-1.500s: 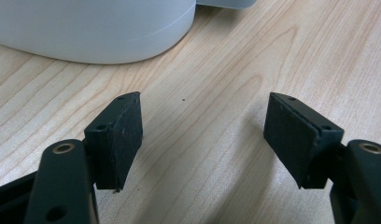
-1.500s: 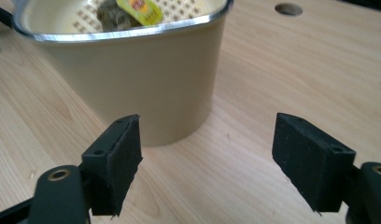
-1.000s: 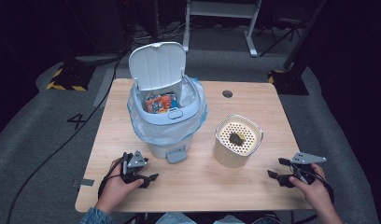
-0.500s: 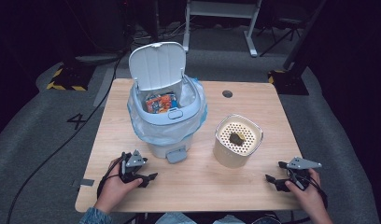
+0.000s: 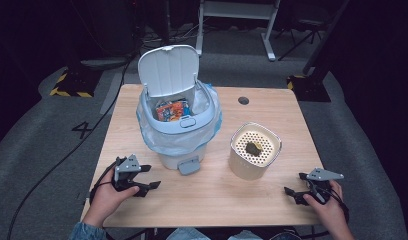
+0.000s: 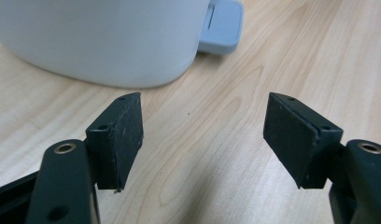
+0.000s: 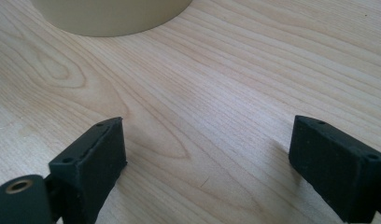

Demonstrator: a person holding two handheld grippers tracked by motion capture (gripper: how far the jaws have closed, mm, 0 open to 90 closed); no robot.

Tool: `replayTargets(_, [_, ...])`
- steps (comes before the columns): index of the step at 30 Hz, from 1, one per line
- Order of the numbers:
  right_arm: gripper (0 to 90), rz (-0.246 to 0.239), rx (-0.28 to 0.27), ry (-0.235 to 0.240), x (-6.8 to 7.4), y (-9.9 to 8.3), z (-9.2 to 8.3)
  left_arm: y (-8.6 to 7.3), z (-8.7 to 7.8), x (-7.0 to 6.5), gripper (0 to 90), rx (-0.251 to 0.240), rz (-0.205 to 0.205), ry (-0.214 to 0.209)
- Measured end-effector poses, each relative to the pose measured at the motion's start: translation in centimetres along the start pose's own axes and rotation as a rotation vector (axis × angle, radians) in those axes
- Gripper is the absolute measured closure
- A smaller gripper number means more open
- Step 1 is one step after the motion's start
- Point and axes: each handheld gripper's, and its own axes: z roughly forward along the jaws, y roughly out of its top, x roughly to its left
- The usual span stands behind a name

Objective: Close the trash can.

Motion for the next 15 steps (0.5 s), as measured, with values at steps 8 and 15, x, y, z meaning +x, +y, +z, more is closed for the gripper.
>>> replayTargets(8, [11.2,-0.012,0.000,0.023,-0.2,0.0,0.0,1.8,-3.8,-0.2,29.2,-0.032,0.040,0.025])
replayTargets(15, [11.1,-0.013,0.000,0.024,-0.2,0.0,0.0,3.5,-6.7,0.6,29.3,-0.127,0.027,0.055])
